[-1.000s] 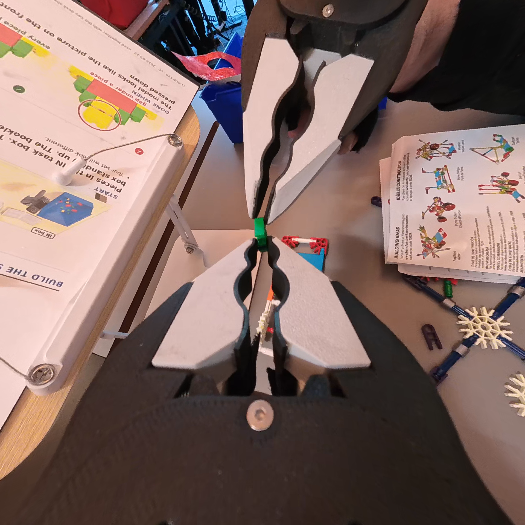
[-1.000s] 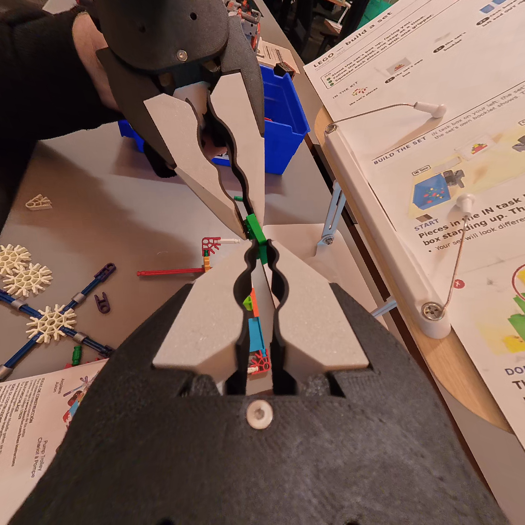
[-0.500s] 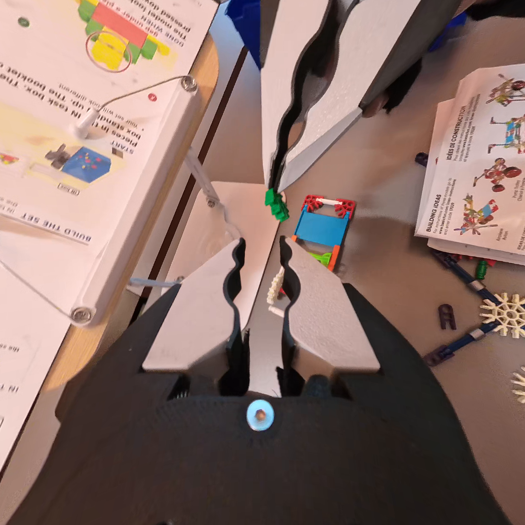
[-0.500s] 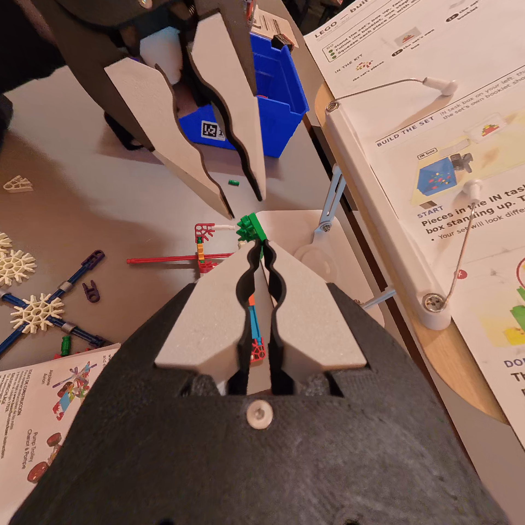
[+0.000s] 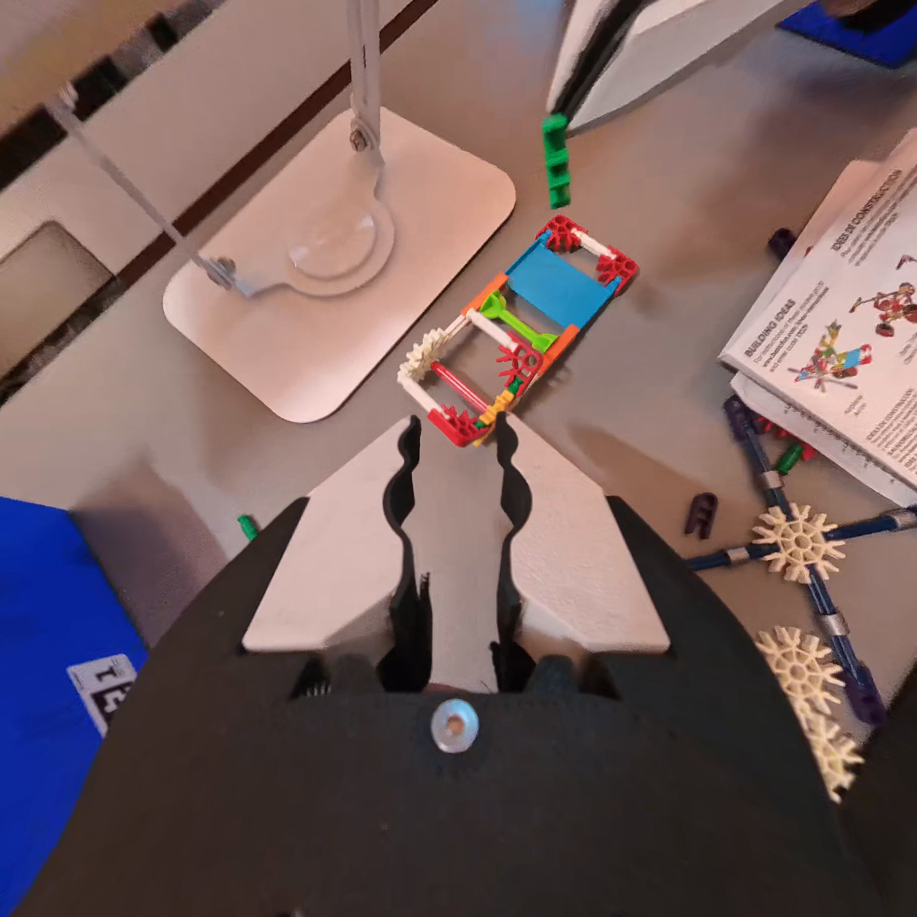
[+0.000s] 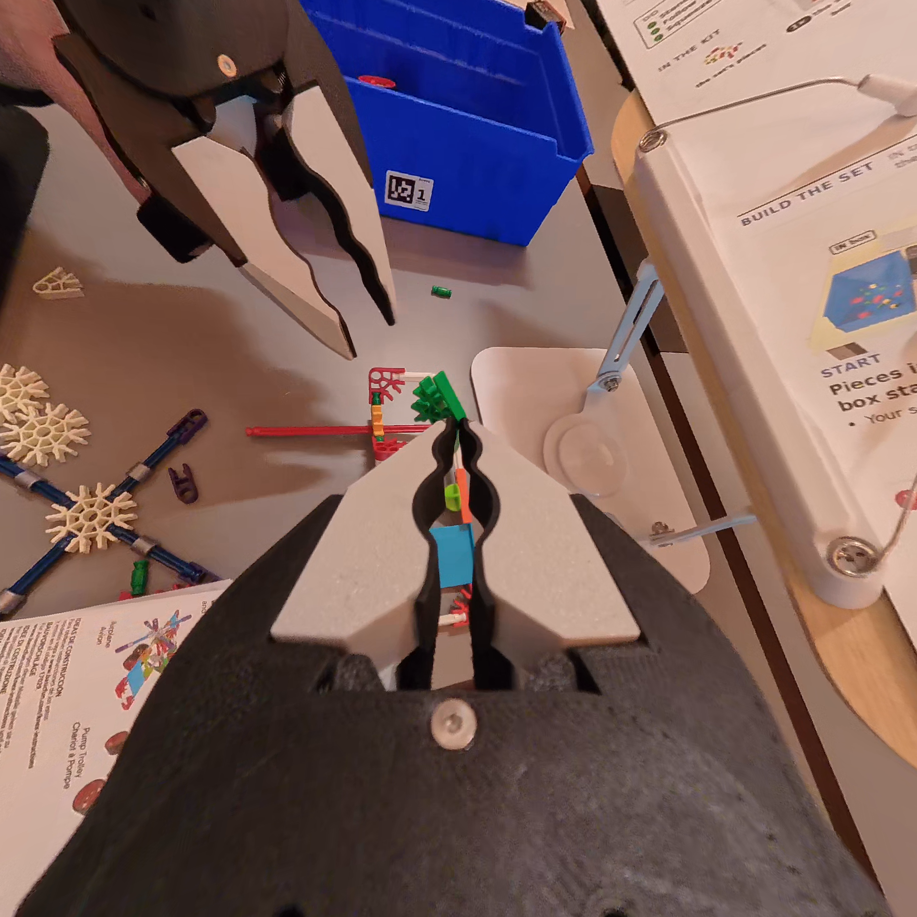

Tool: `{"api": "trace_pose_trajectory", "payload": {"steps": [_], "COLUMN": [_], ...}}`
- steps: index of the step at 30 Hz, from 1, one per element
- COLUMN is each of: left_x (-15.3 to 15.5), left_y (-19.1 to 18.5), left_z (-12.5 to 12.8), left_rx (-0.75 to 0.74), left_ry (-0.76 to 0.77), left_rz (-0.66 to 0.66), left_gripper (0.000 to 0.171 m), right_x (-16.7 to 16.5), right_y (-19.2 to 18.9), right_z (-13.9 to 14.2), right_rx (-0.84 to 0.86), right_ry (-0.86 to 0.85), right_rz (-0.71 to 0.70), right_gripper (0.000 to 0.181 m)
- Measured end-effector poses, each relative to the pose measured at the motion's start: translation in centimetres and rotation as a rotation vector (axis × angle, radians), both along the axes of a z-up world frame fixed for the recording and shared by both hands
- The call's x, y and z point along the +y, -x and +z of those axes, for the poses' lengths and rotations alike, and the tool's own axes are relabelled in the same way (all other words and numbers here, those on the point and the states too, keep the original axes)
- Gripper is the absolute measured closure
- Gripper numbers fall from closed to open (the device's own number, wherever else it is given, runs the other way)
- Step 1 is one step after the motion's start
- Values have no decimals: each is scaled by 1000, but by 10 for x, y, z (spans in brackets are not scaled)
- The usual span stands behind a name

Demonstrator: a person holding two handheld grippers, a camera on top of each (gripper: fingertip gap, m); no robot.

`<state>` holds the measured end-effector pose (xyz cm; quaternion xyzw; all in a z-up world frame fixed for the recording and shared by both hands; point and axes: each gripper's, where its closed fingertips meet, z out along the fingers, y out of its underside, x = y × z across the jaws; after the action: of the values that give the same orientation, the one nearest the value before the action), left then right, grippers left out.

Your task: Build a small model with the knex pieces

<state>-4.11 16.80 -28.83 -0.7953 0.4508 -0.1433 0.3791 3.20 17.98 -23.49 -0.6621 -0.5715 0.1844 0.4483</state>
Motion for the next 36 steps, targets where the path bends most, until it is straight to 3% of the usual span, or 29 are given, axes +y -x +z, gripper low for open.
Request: {"api": "trace_pose_trajectory", "payload": {"steps": [7, 12, 16, 24, 29, 36], "left_x": [8, 11, 15, 18, 19, 24], "left_y": [-1, -11, -11, -9, -10, -17], "left_z": [-28, -35, -35, -22, -35, -40], "left_rx": [-56, -140, -141, -49, 30, 117], "left_ry": [100, 152, 156, 159, 242, 233], "left_rz": [82, 68, 52, -87, -192, -292], "left_gripper": [141, 159, 162, 164, 164, 164], "right_x": [-3, -3, -3, -3, -1, 2], "right_y": [2, 1, 1, -1, -3, -5], "right_z": [-7, -11, -12, -11, -14, -24], "right_rx": [-13, -17, -19, -19, -22, -47], "right_ry": [28, 42, 46, 47, 55, 69], "right_rz": [21, 28, 31, 31, 30, 26], "right_gripper": [181, 181, 181, 181, 181, 181]}}
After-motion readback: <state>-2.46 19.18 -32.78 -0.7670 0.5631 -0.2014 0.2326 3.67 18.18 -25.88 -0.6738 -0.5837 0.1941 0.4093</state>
